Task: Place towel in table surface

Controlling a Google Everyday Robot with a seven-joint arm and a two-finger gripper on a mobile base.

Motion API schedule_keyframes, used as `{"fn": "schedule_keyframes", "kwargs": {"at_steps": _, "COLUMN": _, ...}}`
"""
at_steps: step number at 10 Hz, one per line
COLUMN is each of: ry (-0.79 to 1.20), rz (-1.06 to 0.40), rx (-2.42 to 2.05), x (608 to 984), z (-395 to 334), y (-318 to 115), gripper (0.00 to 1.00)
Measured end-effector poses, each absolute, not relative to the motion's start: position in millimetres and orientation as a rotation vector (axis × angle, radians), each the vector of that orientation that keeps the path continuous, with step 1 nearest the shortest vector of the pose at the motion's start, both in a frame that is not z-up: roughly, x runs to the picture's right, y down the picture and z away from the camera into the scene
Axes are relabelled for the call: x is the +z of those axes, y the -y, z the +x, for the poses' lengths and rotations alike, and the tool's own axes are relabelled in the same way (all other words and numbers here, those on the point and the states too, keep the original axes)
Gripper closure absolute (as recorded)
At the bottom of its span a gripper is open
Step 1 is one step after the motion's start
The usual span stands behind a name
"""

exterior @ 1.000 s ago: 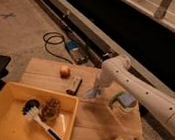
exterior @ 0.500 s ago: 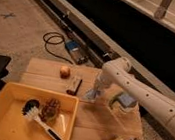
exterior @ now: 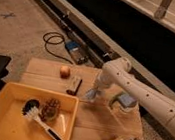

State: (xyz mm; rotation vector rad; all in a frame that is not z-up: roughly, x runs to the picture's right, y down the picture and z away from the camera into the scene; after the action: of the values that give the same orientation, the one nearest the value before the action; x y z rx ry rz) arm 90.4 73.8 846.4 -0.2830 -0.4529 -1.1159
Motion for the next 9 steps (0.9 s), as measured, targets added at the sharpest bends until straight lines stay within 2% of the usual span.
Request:
{"fn": "schedule_keyframes", "kwargs": {"at_steps": 1, "ry": 0.453, "rz": -0.283, "rx": -1.118, "x": 846.4, "z": 90.4, "y": -73.9, "gripper": 0.71}}
{"fn": "schedule_keyframes", "kwargs": {"at_steps": 4, "ry": 0.473, "rz": -0.274, "rx": -1.139, "x": 847.3, "z": 88.6, "y": -74.7, "gripper": 0.88}}
{"fn": "schedule_keyframes", "kwargs": {"at_steps": 6, "ry": 0.484, "rz": -0.261, "rx": -1.137, "x": 848.6, "z": 89.2, "y": -74.1, "gripper": 0.79}}
{"fn": "schedule_keyframes", "kwargs": {"at_steps": 9, "ry": 0.504, "rz": -0.245, "rx": -1.132, "x": 851.2, "z": 88.4, "y": -72.5, "gripper": 0.48}}
